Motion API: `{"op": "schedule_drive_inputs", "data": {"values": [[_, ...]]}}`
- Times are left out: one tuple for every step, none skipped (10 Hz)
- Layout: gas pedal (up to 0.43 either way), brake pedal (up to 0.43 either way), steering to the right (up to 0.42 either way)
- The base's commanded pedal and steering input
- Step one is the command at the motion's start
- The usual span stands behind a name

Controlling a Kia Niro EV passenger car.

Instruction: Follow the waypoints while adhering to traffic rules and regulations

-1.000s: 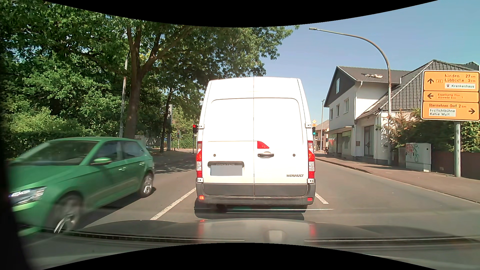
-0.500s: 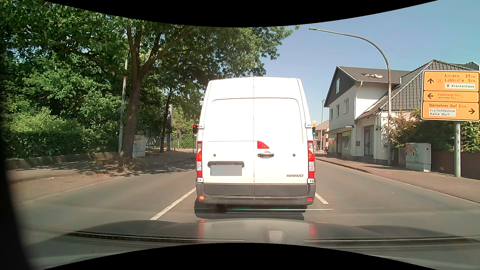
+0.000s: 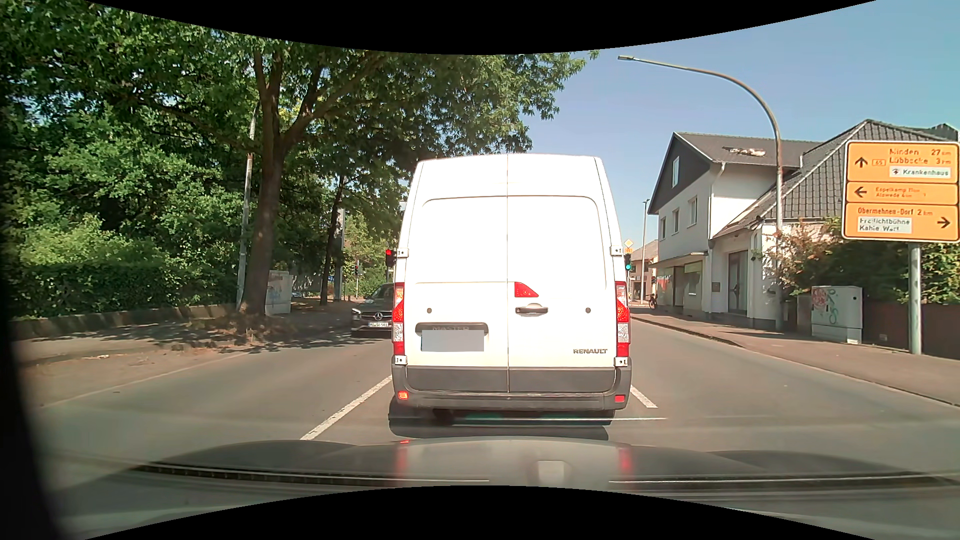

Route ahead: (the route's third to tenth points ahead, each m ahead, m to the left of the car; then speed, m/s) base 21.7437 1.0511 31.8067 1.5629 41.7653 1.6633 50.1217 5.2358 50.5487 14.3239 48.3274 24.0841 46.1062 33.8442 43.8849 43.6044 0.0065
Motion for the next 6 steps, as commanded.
{"op": "schedule_drive_inputs", "data": {"values": [[0.0, 0.006, 0.001], [0.0, 0.006, 0.001], [0.0, 0.006, 0.001], [0.0, 0.006, 0.001], [0.0, 0.006, 0.0], [0.0, 0.006, 0.0]]}}
